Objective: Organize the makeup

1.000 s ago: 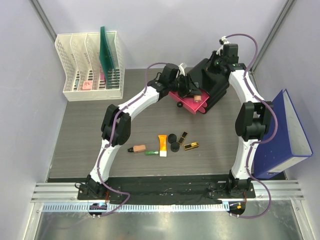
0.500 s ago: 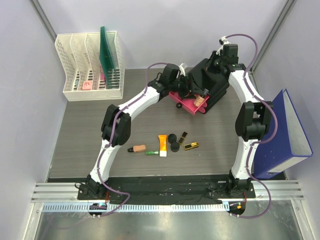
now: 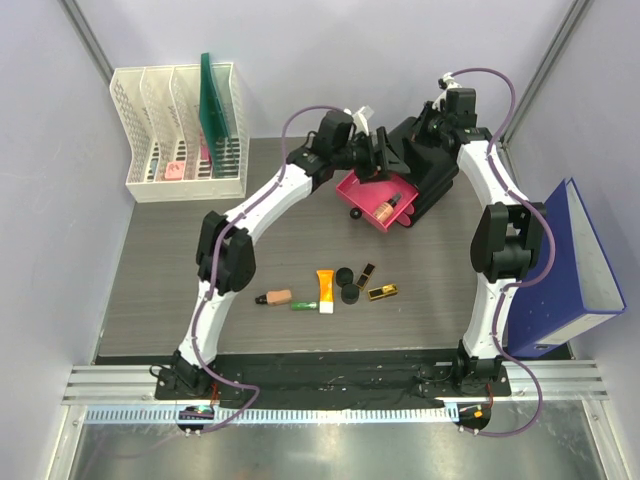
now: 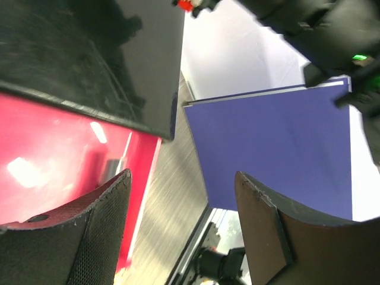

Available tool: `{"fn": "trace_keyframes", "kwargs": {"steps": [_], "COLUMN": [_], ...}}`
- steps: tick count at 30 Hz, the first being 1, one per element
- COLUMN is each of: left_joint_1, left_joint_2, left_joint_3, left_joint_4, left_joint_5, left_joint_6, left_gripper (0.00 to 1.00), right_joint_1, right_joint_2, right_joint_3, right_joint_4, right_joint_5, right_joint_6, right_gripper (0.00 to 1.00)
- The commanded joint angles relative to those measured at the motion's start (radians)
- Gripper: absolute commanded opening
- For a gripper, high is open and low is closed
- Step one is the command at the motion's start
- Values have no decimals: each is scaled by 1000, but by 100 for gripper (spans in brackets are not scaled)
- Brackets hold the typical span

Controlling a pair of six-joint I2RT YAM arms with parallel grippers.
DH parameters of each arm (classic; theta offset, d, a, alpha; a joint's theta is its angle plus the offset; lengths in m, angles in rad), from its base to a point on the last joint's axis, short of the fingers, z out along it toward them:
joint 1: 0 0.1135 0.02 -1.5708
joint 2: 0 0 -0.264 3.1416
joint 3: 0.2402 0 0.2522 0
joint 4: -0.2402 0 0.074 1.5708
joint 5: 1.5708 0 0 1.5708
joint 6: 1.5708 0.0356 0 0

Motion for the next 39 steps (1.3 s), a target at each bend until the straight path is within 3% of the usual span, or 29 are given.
{"fn": "trace_keyframes", "kwargs": {"steps": [1, 9, 17, 27, 34, 39], "left_joint_1": [55, 91, 89, 89, 80, 36], "left_joint_2": [-187, -440, -611, -640, -651, -662], "left_joint_3": [-7, -332, -720, -875, -966, -974], "left_joint_4": [-116, -510, -601, -744, -721, -698], "left_joint_5": [-31, -322, -431, -605, -514, -539], "left_joint_6": [149, 453, 556, 573, 550, 671], "left_gripper": [70, 79, 80, 79, 77, 77], "right_joint_1": [0, 0, 0, 0, 0, 0], "right_joint_2": [78, 78, 86, 92, 93, 95], "right_joint_3": [-75, -75, -75, -82, -84, -84], "right_joint_4": [-266, -266, -265, -262, -260, -260], "right_joint_5": [40, 40, 34, 29, 28, 26], "right_joint_6": [-28, -27, -25, -21, -21, -19], "right_gripper": [1, 1, 1, 1, 1, 1]}}
